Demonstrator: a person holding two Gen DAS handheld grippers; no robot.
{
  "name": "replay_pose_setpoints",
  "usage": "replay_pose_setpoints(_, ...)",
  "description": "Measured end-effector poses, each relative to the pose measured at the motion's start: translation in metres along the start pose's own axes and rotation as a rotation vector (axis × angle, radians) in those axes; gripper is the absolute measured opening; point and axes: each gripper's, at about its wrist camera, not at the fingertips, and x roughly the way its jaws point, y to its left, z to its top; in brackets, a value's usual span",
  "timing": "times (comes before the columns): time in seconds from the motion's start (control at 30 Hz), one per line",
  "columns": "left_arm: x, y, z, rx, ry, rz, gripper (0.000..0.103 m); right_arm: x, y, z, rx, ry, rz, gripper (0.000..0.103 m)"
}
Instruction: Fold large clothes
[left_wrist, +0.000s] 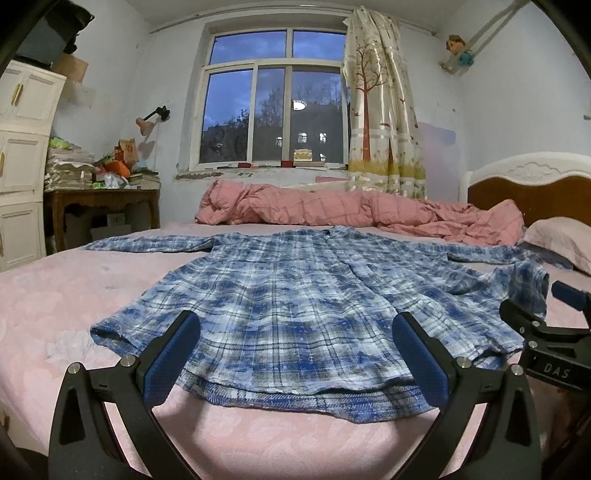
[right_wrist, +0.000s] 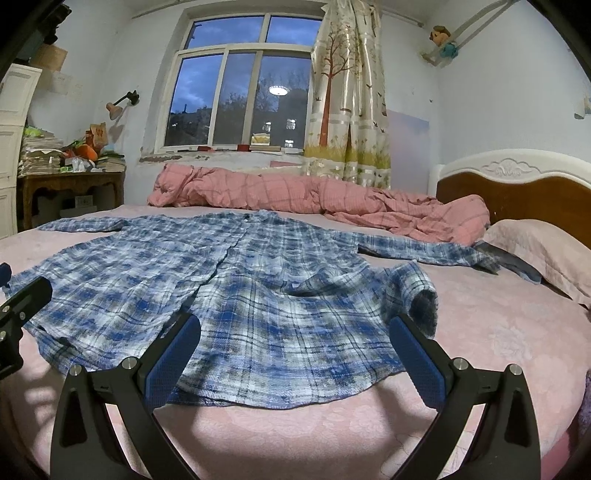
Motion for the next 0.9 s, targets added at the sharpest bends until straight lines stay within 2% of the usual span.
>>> replay_pose_setpoints(0.2,-0.0005,-0.0051,-0.0003,0.018,-0.010,0.024,0.103,-0.0019,0.0021,0.0001,-0.014,-0.011,-0.003,0.103)
replay_pose_setpoints(0.47,-0.0042,-0.0018,-0.0024,0.006,-0.027,0.011,0.103,-0.0038,0.0019,-0.0005,-0.019,-0.015,-0.012,0.103)
replay_pose_setpoints(0.7,-0.0081,-0.0076,-0.0037,0.039,-0.045,0.025,0.103,-0.0036,0.0023,-0.0003,-0.018,-0.013,-0.011,0.103)
replay_pose_setpoints(0.9,-0.0058,-0.0057,-0.0030,0.026,-0.023,0.027,0.103,-0.0038,0.0019,-0.0006,-0.023,-0.015,-0.010,0.103)
